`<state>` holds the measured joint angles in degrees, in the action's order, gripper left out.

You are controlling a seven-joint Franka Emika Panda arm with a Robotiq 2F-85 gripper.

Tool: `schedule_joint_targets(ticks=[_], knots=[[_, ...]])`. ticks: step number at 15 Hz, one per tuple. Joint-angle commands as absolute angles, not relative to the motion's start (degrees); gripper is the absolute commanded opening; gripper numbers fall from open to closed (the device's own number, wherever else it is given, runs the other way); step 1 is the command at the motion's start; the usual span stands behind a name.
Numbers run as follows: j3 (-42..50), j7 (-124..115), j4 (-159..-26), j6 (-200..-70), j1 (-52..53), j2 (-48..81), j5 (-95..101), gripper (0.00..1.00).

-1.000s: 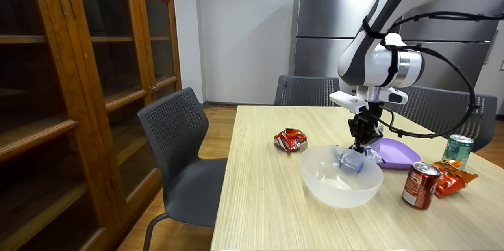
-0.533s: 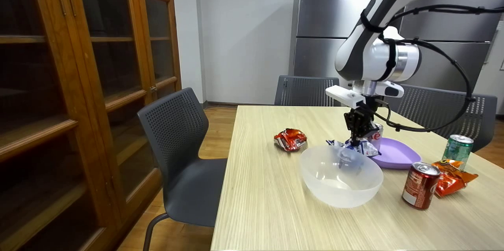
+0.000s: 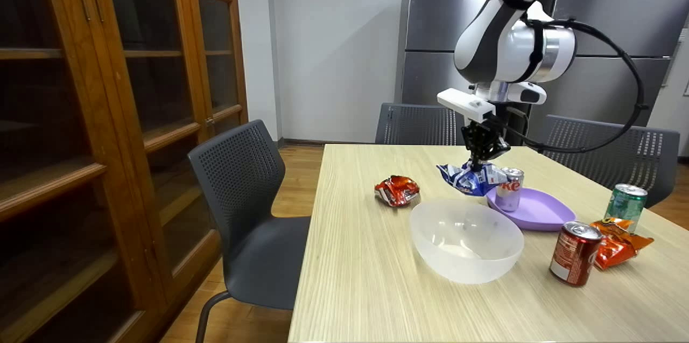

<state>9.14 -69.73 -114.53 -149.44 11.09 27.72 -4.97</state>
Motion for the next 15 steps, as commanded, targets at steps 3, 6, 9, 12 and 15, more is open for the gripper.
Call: schedule_joint_targets(ticks=[3,6,9,12,15], knots=[[9.39,-72.67,-121.33,-152.54,13.26,19.78,-0.45,0.00],[9.13,-74.38,-124.53,-153.74,14.27,16.42,1.91,0.00],[8.61,-77.06,-128.11,-154.54,15.74,13.10,5.27,0.00],[6.62,-79.02,-131.02,-153.67,16.38,10.70,7.40,0.00],[3.95,-80.11,-133.45,-153.31,16.36,9.26,7.42,0.00]])
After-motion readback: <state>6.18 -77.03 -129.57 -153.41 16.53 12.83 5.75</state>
